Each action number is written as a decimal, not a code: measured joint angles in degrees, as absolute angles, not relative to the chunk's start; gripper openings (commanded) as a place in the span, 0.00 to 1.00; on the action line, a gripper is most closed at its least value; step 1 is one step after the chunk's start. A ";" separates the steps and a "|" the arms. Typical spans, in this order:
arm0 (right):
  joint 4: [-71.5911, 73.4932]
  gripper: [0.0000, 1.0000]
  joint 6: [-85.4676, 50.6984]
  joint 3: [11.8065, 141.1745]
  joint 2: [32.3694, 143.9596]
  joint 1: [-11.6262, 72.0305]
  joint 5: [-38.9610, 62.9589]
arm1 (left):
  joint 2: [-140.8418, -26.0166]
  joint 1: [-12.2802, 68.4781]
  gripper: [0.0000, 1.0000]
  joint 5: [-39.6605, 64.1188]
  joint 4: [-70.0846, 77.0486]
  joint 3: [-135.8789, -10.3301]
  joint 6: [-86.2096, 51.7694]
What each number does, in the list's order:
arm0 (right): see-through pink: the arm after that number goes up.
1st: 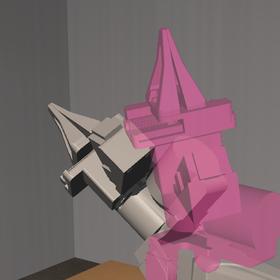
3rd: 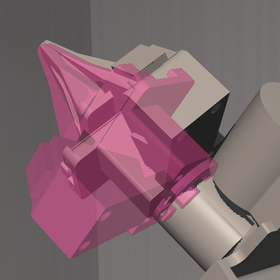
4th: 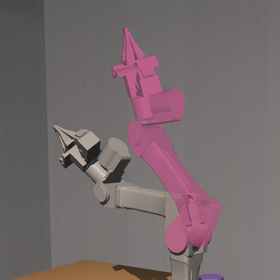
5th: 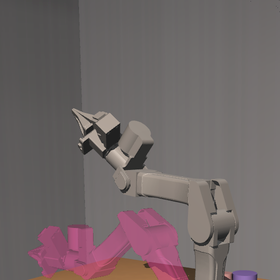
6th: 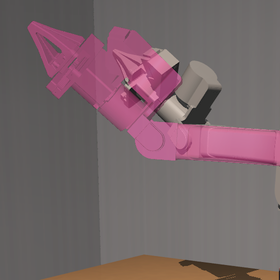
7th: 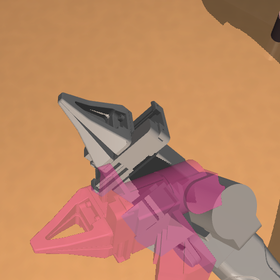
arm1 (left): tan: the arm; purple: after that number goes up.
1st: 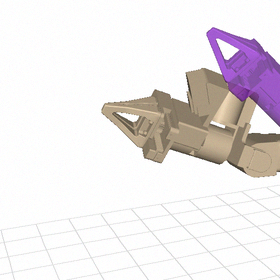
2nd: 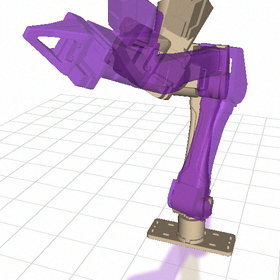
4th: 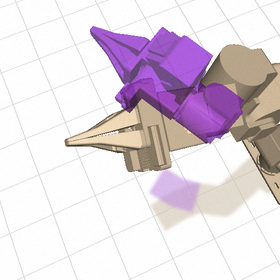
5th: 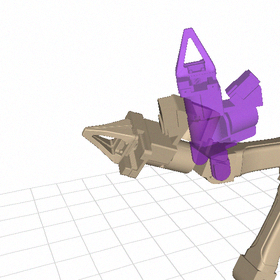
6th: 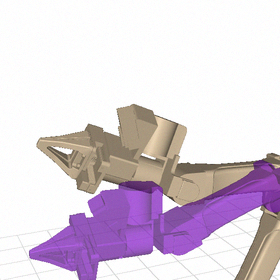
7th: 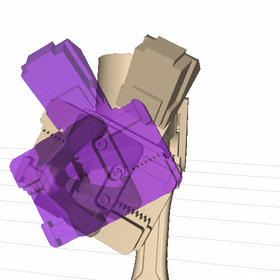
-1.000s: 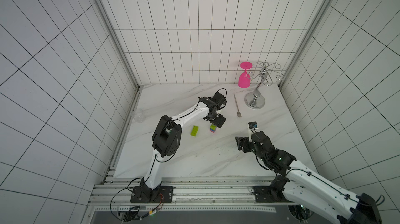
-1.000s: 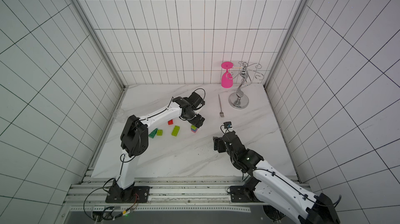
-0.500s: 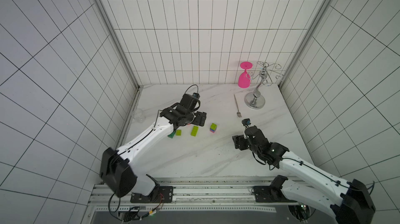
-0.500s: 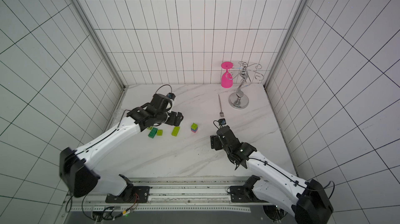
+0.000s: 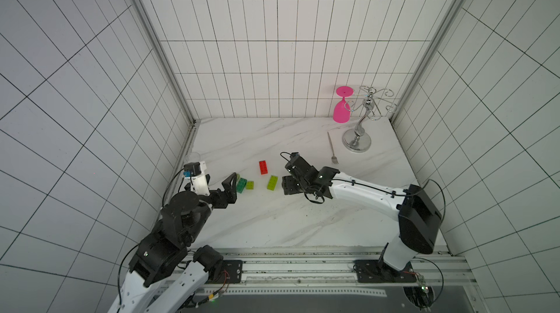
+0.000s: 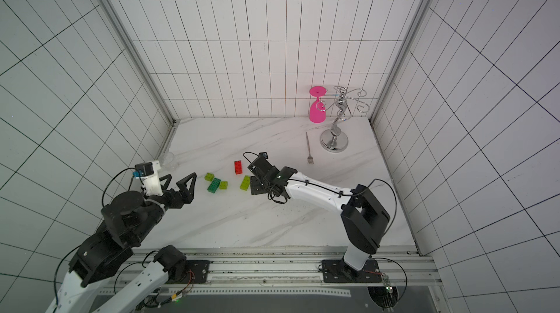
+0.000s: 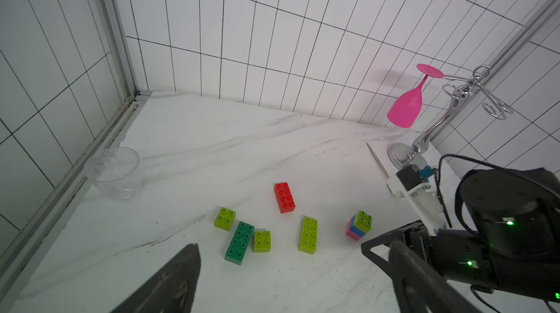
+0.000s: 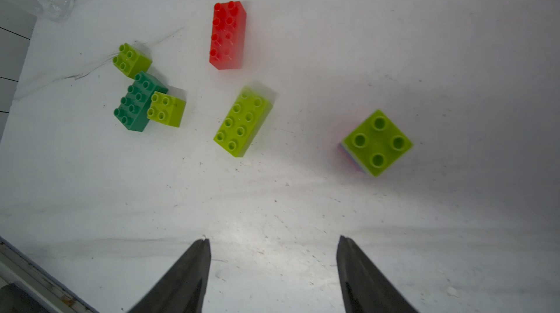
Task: Assemble a spoon with lego
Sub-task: Pick up the lego brick from the center of the board.
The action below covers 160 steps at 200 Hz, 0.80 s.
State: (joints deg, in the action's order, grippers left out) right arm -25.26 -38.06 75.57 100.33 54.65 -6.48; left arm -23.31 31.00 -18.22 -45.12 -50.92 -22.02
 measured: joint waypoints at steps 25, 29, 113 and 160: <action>-26.65 0.68 -40.51 83.74 109.01 56.25 -6.48 | -19.55 31.00 0.96 -19.84 -45.06 -50.43 -22.13; -26.87 0.68 -40.91 84.75 110.13 56.36 -6.57 | -19.14 31.00 0.96 -19.92 -45.06 -50.39 -22.17; -38.17 0.70 -46.33 103.48 130.17 56.51 -13.23 | -17.61 30.96 0.96 -17.82 -44.95 -49.91 -22.11; -41.28 0.68 -46.28 110.72 134.96 56.51 -15.44 | -16.93 30.96 0.96 -15.97 -44.88 -49.76 -22.11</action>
State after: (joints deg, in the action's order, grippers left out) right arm -41.28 -46.28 110.72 134.96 56.51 -15.44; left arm -16.93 30.96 -15.97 -44.88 -49.76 -22.11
